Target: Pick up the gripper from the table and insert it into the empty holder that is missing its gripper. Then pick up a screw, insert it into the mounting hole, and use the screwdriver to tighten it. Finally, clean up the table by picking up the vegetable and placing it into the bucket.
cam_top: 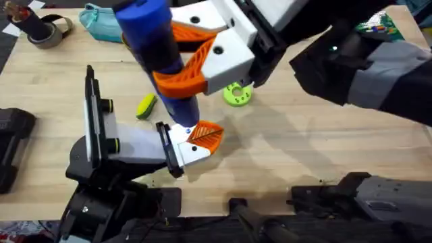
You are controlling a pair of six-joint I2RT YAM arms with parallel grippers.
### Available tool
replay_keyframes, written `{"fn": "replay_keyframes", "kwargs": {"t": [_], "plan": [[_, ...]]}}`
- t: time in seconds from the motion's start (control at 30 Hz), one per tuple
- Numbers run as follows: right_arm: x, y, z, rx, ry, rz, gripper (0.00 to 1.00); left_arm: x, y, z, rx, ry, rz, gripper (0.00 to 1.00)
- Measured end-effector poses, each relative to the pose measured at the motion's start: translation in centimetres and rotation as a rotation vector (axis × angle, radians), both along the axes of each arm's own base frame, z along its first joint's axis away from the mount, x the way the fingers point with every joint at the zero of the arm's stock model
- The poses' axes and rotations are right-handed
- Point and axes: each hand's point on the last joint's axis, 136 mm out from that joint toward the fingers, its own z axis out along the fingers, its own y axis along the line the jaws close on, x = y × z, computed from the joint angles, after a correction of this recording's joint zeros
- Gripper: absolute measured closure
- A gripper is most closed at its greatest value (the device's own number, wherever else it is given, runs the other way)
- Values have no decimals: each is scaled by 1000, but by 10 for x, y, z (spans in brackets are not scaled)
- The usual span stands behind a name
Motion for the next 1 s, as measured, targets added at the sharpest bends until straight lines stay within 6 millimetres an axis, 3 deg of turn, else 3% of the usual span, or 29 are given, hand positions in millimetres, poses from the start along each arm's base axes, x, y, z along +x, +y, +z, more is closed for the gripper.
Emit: {"fn": "replay_keyframes", "kwargs": {"t": [1.0], "plan": [[-1, 5, -9, 12, 23, -30, 948, 0, 0, 0, 0, 0, 0, 981]]}}
